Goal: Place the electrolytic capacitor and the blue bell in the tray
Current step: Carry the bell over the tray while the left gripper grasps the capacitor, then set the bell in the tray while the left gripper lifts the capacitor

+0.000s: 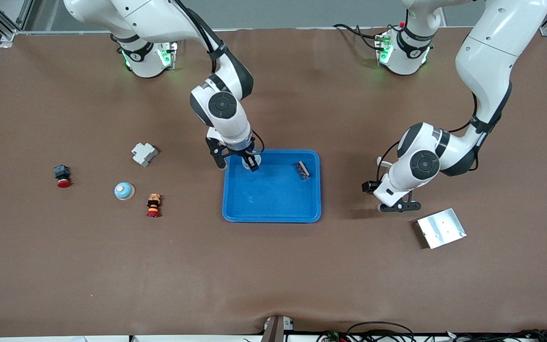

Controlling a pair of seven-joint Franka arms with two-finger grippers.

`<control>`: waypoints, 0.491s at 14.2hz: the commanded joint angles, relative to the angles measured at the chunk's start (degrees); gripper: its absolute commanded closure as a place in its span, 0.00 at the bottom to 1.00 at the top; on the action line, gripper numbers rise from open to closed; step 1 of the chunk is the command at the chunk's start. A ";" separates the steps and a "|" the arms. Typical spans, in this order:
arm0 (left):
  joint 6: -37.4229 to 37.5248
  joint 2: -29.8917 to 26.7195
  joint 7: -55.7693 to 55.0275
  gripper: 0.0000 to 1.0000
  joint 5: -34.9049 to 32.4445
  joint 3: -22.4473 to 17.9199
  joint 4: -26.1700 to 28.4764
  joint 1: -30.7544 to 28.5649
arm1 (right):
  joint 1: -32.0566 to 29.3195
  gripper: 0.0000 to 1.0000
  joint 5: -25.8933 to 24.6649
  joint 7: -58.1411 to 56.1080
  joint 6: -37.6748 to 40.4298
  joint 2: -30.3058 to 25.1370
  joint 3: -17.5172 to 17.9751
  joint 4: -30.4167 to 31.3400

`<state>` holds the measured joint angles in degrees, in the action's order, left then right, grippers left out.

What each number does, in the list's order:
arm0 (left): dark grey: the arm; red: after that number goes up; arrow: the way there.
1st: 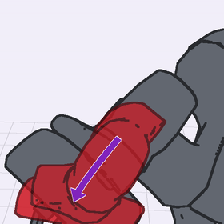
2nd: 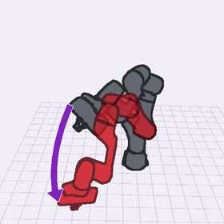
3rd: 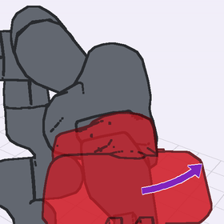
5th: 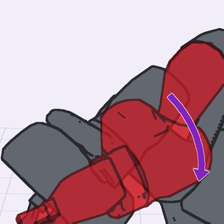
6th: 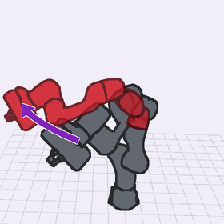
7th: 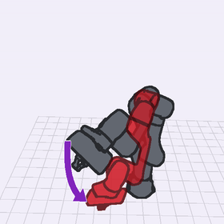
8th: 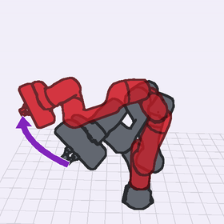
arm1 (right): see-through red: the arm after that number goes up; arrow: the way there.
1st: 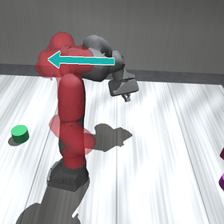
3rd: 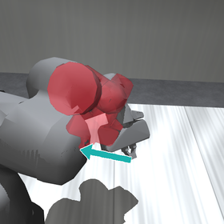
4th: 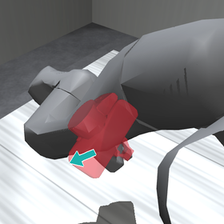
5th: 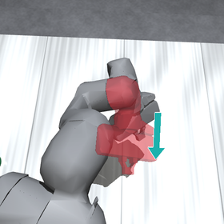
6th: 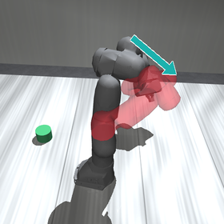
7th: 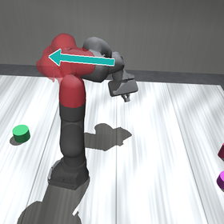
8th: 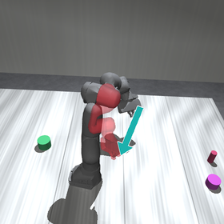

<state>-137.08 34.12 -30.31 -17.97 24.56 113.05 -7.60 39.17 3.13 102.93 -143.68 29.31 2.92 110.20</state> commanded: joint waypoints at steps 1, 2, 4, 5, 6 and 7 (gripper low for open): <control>-0.91 -0.11 0.42 0.00 -1.19 0.49 0.68 -0.66 | 0.82 1.00 -0.67 2.36 0.95 4.42 -0.99 -5.42; -0.91 -0.11 0.34 0.00 -1.19 0.49 0.68 -0.66 | 0.82 1.00 -0.75 2.37 0.95 5.48 -1.16 -6.48; -0.91 -0.11 0.42 0.21 -1.19 0.49 0.68 -0.66 | 0.82 1.00 -2.24 2.45 0.95 7.24 -1.60 -7.89; -0.91 -0.11 0.51 0.27 -1.19 0.49 0.68 -0.74 | 0.82 1.00 -2.51 2.45 0.95 7.86 -1.87 -8.59; -0.91 -0.02 0.51 0.34 -1.19 0.49 0.68 -0.75 | 0.82 1.00 -2.51 2.45 0.95 8.12 -1.87 -8.77; -0.91 0.07 0.51 0.45 -1.19 0.40 0.68 -0.75 | 0.82 1.00 -2.60 2.45 0.95 8.21 -1.87 -8.77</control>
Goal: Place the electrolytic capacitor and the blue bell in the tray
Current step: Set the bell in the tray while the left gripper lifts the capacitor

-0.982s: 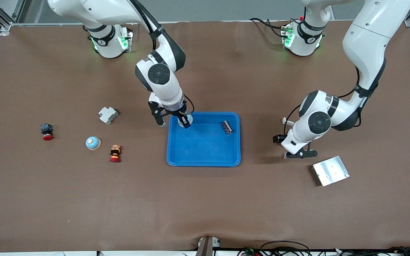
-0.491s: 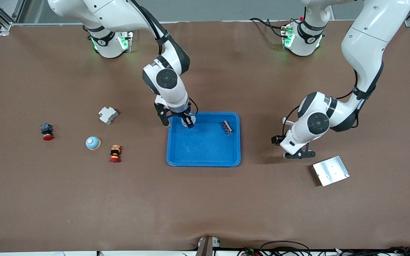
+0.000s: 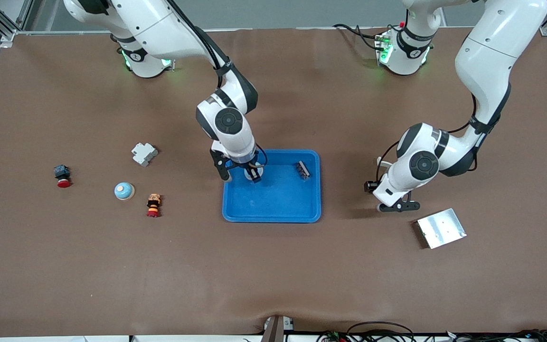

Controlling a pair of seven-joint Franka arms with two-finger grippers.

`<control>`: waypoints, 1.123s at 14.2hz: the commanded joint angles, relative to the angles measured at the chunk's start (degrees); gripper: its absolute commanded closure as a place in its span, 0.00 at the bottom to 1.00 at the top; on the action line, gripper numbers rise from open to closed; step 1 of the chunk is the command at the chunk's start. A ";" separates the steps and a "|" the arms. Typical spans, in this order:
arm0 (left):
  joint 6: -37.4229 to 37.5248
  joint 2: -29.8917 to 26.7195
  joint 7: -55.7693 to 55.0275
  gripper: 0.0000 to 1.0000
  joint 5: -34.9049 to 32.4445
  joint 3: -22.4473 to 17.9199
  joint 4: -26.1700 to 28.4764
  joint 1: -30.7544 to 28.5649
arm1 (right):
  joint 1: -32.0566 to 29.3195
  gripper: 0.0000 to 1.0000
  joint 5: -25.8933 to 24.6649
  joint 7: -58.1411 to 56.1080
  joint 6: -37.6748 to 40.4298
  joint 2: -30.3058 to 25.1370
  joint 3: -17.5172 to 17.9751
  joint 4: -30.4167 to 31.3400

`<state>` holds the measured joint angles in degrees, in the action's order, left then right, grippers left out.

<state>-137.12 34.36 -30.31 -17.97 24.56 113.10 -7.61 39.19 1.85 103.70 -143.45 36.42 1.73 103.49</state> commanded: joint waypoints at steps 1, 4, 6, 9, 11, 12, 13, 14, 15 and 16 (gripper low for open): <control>-0.87 -0.17 0.51 0.55 -1.27 0.40 0.55 -0.74 | 0.80 1.00 -1.67 1.68 0.71 1.11 -0.67 -2.06; -0.96 -0.25 0.42 0.86 -1.19 0.40 0.55 -0.74 | 0.80 1.00 -2.20 1.68 0.80 1.46 -0.76 -2.06; -0.96 -0.25 -0.19 0.95 -1.19 0.40 0.55 -0.74 | 0.80 1.00 -3.26 1.68 0.71 2.16 -0.67 -2.15; -0.87 -0.69 -0.54 0.96 -1.19 0.49 0.63 -0.74 | 0.80 1.00 -3.35 1.68 0.71 3.04 -0.67 -2.68; -0.78 -0.96 -0.72 0.96 -1.19 0.49 0.55 -0.65 | 0.63 0.39 -3.35 1.68 0.71 3.13 -0.67 -3.03; -0.43 -1.31 -0.81 0.96 -1.10 0.66 0.55 -0.65 | 0.80 0.00 -3.43 1.60 0.71 3.13 -0.67 -3.03; -0.34 -2.00 -1.85 0.96 -0.84 0.75 0.55 -0.57 | 0.80 0.00 -4.04 1.42 0.97 2.78 -0.67 -3.12; -0.25 -2.36 -3.95 0.95 -0.75 1.01 0.46 -0.39 | 0.72 0.00 -4.22 1.25 1.93 2.43 -0.67 -3.46; -0.25 -2.97 -5.89 0.95 -0.75 1.53 0.29 -0.13 | 0.63 0.00 -4.23 1.16 4.55 2.25 -0.67 -5.21; -0.25 -3.15 -7.30 0.95 -0.66 2.15 0.02 -0.13 | 0.45 0.00 -4.23 0.81 8.67 2.16 -0.59 -8.10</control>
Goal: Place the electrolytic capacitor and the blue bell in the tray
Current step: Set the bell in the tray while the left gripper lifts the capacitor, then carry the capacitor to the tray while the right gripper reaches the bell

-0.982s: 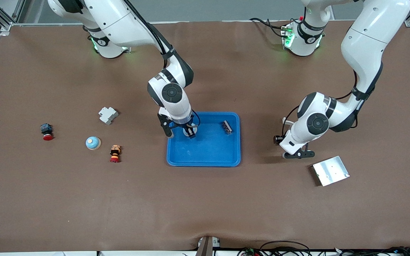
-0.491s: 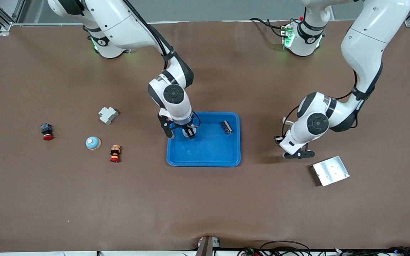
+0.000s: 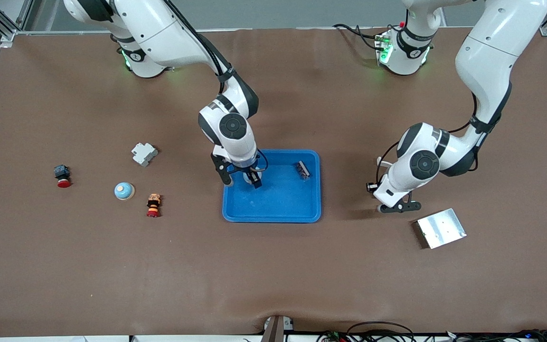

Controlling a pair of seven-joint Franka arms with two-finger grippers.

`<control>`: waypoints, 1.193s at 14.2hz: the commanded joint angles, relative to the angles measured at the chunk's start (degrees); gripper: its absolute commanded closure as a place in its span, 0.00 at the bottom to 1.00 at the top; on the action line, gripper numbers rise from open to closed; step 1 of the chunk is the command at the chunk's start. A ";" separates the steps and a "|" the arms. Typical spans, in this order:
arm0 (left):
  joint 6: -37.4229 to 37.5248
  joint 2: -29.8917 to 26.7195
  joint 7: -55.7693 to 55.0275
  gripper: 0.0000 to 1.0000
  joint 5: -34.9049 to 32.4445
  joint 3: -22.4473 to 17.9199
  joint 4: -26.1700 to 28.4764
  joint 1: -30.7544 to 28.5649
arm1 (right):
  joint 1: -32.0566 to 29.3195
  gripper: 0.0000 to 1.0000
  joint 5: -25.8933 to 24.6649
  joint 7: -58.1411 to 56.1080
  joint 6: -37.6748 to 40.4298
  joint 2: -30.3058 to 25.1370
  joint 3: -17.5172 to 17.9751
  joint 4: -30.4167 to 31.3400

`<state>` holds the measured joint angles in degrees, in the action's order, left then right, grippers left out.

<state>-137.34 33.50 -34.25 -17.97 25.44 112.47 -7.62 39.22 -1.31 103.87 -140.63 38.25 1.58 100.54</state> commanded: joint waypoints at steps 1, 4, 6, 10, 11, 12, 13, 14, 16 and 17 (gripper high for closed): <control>0.05 -2.82 -4.33 0.95 -0.66 2.06 0.47 -0.20 | 0.16 0.00 -1.07 0.20 10.51 0.34 -0.44 -7.97; 0.05 -2.66 -8.19 0.95 -0.48 2.77 -0.58 0.67 | -1.33 0.00 -0.98 -9.43 21.94 -1.84 -0.44 -11.25; 0.05 -2.57 -12.23 0.95 -0.48 3.65 -1.55 1.63 | -3.44 0.00 -0.98 -14.72 25.31 -4.57 -0.44 -10.64; 0.05 -2.04 -20.58 0.95 -0.22 3.83 -4.80 5.50 | -8.71 0.00 -0.98 -22.28 26.37 -7.74 -0.44 -9.58; 0.05 -1.69 -22.51 0.95 -0.13 3.92 -5.50 6.55 | -10.12 0.00 -0.98 -24.74 26.37 -8.62 -0.44 -9.23; 0.05 -1.25 -24.71 0.95 -0.13 3.83 -6.64 7.26 | -11.44 0.00 -0.98 -27.03 26.37 -9.50 -0.44 -8.88; 0.05 -0.64 -27.16 0.95 -0.13 3.92 -7.96 8.40 | -12.75 0.00 -0.80 -29.31 26.29 -10.55 -0.36 -8.61; 0.05 0.06 -29.54 0.95 -0.13 3.83 -9.19 9.28 | -14.51 0.00 -0.80 -32.12 26.29 -11.52 -0.35 -7.91; -0.03 1.56 -35.77 0.95 -0.22 3.92 -11.21 10.51 | -17.75 0.00 -0.80 -39.14 26.03 -13.89 -0.44 -5.11; -0.03 2.17 -38.15 0.95 -0.22 3.83 -12.27 11.30 | -19.86 0.00 -0.80 -43.35 25.33 -15.55 -0.44 -2.75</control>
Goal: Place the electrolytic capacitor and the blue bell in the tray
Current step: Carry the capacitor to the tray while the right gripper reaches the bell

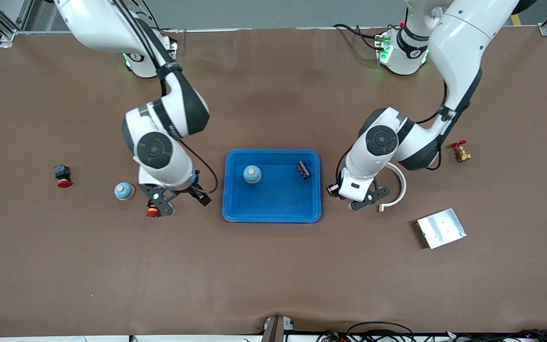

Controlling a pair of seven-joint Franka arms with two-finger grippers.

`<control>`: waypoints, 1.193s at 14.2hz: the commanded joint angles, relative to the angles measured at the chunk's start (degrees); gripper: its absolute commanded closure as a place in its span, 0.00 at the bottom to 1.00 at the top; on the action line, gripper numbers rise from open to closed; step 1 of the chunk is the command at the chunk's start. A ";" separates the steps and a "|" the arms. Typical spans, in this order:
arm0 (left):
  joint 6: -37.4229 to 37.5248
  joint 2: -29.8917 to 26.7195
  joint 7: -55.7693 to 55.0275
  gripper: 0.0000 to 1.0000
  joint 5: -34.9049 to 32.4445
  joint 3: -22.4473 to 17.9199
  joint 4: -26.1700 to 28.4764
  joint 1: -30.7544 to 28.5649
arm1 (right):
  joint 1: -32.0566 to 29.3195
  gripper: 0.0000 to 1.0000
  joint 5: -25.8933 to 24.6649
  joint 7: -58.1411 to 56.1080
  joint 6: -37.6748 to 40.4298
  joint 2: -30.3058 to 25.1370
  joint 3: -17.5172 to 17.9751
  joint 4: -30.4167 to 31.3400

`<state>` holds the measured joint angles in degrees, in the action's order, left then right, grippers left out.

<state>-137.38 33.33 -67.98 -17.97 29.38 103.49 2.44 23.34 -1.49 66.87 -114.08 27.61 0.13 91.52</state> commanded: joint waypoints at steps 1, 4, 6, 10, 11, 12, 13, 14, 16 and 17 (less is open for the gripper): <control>0.01 3.05 -6.19 0.95 -0.14 -0.11 -4.25 2.12 | -5.83 0.00 -0.62 -10.84 -2.36 -6.85 1.01 8.21; -0.25 5.25 -9.71 0.95 -0.23 -0.11 -6.71 3.80 | -11.19 0.00 -0.62 -21.57 -3.07 -11.69 1.01 13.06; -0.43 6.39 -11.90 0.95 -0.14 -0.11 -8.38 5.38 | -13.40 0.00 -0.62 -26.68 -3.07 -13.72 1.01 14.55; -1.13 8.76 -15.16 0.95 -0.05 -0.20 -10.84 7.84 | -17.62 0.00 -0.62 -33.89 -6.30 -15.13 1.01 18.76; -1.39 9.47 -16.21 0.95 -0.05 -0.28 -11.72 8.02 | -19.02 0.00 -0.62 -35.82 -9.63 -15.48 1.01 21.48; -1.40 10.00 -17.44 0.95 -0.14 -0.29 -11.90 8.02 | -21.12 0.00 -0.62 -37.76 -12.19 -15.31 1.01 23.07; -1.48 10.18 -17.80 0.95 -0.14 -0.29 -11.90 8.37 | -22.71 0.00 -0.62 -40.56 -13.00 -14.87 1.01 23.35; -1.48 10.70 -17.89 0.95 -0.14 -0.29 -11.99 8.72 | -24.55 0.00 -0.62 -44.42 -13.44 -14.43 1.01 23.26; -2.01 12.45 -17.89 0.95 -0.14 -0.46 -13.22 9.51 | -27.64 0.00 -0.35 -50.15 -14.41 -13.29 1.10 23.35; -2.10 13.16 -17.89 0.95 -0.23 -0.46 -13.74 9.60 | -28.43 0.00 -0.27 -50.78 -14.59 -12.85 1.10 23.44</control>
<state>-138.95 44.32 -84.73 -17.96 29.36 92.39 10.90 -2.85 -1.50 18.70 -127.84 14.62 0.00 114.32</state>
